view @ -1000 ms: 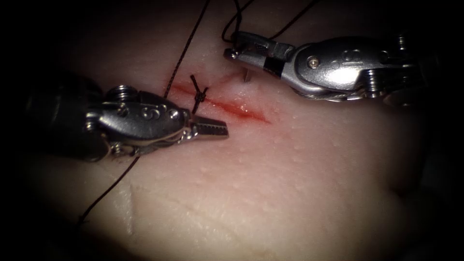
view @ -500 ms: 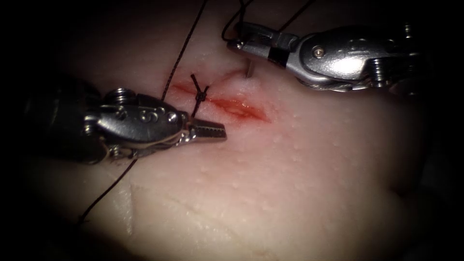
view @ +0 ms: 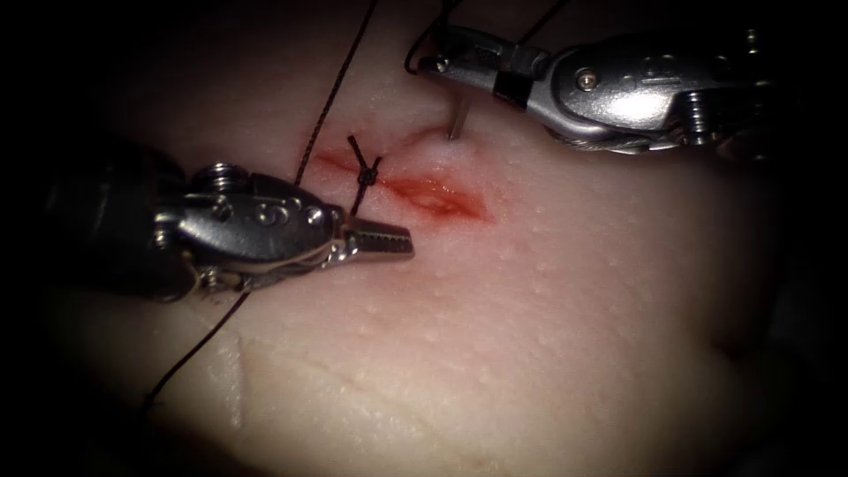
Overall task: Wound Closure
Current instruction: Right hand pushes needle through skin above cut
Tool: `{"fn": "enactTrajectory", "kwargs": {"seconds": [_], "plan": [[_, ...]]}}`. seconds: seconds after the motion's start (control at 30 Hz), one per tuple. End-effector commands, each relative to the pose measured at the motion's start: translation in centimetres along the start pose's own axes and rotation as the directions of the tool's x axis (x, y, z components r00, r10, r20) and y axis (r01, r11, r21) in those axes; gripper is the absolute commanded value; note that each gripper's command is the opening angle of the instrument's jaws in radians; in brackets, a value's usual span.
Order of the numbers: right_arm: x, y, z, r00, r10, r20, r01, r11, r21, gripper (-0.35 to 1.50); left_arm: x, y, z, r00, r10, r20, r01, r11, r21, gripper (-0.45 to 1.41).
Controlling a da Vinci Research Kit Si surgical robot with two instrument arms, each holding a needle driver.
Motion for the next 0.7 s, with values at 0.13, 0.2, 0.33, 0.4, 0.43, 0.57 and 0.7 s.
{"fn": "enactTrajectory", "kwargs": {"seconds": [0.13,0.2,0.33,0.4,0.43,0.57,0.7], "plan": [[-0.12,-0.01,0.12,0.999,0.032,-0.019,-0.032,0.999,-0.012,-0.35,-0.03,0.06,0.07,1.0,-0.002,0.001,0.002,1.0,-0.004,-0.03],[-0.14,0.06,0.12,0.997,0.069,-0.031,-0.069,0.997,-0.021,-0.35,-0.03,0.06,0.07,1.0,-0.003,0.001,0.003,1.0,-0.004,-0.03],[-0.19,0.19,0.12,0.987,0.153,-0.042,-0.154,0.988,-0.027,-0.35,-0.03,0.06,0.07,1.0,-0.002,0.001,0.002,1.0,-0.004,-0.03],[-0.21,0.26,0.12,0.978,0.2,-0.051,-0.201,0.979,-0.029,-0.35,-0.03,0.05,0.07,1.0,-0.002,0.001,0.002,1.0,-0.004,-0.03],[-0.23,0.29,0.11,0.975,0.217,-0.052,-0.218,0.976,-0.025,-0.35,-0.03,0.05,0.07,1.0,-0.002,0.001,0.002,1.0,-0.004,-0.03],[-0.29,0.38,0.11,0.954,0.294,-0.049,-0.296,0.955,-0.026,-0.35,-0.04,0.06,0.06,1.0,-0.002,0.001,0.002,1.0,-0.004,-0.03],[-0.32,0.4,0.11,0.942,0.332,-0.047,-0.333,0.943,-0.025,-0.35,-0.04,0.06,0.06,1.0,-0.002,0.001,0.002,1.0,-0.005,-0.03]]}}
